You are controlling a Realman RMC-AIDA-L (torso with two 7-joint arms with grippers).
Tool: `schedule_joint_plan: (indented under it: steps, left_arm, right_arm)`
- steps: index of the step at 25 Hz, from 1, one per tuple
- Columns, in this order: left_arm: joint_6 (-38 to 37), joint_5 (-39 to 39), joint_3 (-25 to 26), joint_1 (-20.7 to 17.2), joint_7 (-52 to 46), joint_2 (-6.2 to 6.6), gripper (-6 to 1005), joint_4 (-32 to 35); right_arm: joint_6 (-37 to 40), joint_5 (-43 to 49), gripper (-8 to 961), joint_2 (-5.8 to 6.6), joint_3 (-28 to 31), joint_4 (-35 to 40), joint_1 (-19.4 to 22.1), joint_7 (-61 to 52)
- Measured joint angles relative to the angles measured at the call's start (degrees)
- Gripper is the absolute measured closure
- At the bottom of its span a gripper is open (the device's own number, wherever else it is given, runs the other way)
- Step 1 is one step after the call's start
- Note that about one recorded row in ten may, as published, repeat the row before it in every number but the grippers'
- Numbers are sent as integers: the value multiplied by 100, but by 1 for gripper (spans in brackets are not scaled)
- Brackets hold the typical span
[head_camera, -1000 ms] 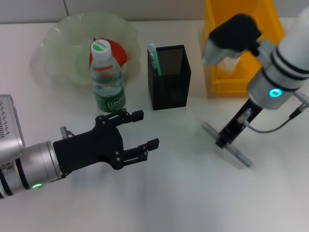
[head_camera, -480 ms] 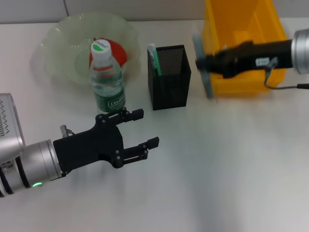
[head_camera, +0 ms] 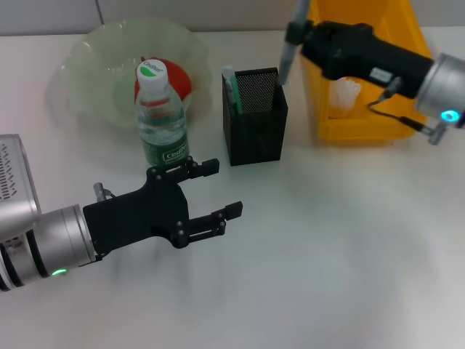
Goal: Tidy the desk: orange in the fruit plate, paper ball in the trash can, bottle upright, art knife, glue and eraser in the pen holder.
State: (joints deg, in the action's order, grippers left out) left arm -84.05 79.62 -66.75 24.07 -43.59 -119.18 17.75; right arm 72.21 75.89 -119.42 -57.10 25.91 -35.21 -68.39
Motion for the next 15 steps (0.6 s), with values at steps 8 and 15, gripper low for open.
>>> schedule_joint_plan:
  steps: [8, 15]
  left_arm:
    - [2, 0, 20, -39, 0, 0, 244, -9]
    - [2, 1, -1, -19, 0, 0, 244, -52]
  right_arm:
    - [-463, -28, 821, -21, -444, -386, -336, 709]
    - [-1145, -16, 822, -20, -1214, -433, -500, 665]
